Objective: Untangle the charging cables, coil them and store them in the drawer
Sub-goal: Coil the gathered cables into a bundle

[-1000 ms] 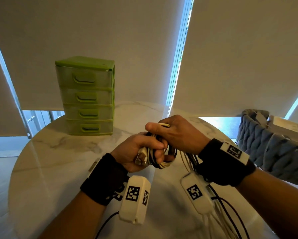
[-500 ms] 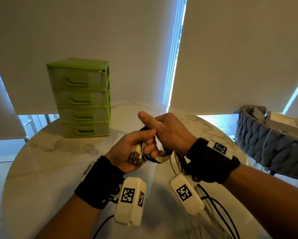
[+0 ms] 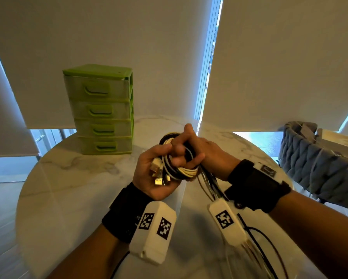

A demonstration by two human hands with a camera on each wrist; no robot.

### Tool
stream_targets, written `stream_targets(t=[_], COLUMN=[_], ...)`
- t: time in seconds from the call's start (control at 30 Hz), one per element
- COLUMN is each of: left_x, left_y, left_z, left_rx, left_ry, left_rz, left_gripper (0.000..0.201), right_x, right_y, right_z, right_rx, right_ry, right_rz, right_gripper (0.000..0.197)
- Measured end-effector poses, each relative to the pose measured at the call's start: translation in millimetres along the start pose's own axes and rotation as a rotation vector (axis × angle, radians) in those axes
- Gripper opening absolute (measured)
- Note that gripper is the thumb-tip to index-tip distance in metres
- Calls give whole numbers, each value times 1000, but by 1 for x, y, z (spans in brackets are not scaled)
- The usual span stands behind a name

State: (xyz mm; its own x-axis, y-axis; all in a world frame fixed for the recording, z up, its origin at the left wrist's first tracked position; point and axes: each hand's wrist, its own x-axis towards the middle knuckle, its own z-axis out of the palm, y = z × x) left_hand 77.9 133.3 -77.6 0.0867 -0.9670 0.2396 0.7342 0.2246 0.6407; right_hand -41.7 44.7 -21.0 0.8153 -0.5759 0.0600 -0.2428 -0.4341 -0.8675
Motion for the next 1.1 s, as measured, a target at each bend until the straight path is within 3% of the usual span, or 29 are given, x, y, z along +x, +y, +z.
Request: stream_targets(t=[0.1, 0.27, 0.37, 0.4, 0.53, 0.67, 0.8, 0.83, 0.93, 1.1], left_x=[7, 17, 23, 24, 27, 27, 25, 25, 21, 13], left_y=[3, 3, 14, 17, 14, 10, -4, -8, -10, -8], left_z=[-1, -7, -18, -20, -21, -19, -9, -8, -1, 6], left_rx=[-36, -109, -82, -66, 76, 197, 505, 588, 706, 634], left_ry=[1, -101, -20, 24, 244, 383, 333, 288, 218, 123], left_rz=[68, 143, 202, 206, 216, 207, 141, 100, 80, 37], left_gripper=[48, 54, 58, 59, 39, 35, 33, 29, 10, 27], right_x=[-16, -40, -63, -69, -81, -88, -84, -80, -59, -32], right_y=[13, 34, 50, 50, 37, 24, -10, -21, -41, -42], right_z=[-7, -3, 9, 12, 15, 16, 5, 2, -14, -24], right_rx=[81, 196, 113, 104, -106, -644, -1126, -1159, -1041, -933], right_ry=[-160, -191, -342, -370, -330, -289, -117, -108, -230, -188], right_rz=[162, 206, 264, 283, 290, 83, -430, -521, -538, -624], right_gripper=[35, 17, 4, 10, 20, 22, 22, 22, 19, 10])
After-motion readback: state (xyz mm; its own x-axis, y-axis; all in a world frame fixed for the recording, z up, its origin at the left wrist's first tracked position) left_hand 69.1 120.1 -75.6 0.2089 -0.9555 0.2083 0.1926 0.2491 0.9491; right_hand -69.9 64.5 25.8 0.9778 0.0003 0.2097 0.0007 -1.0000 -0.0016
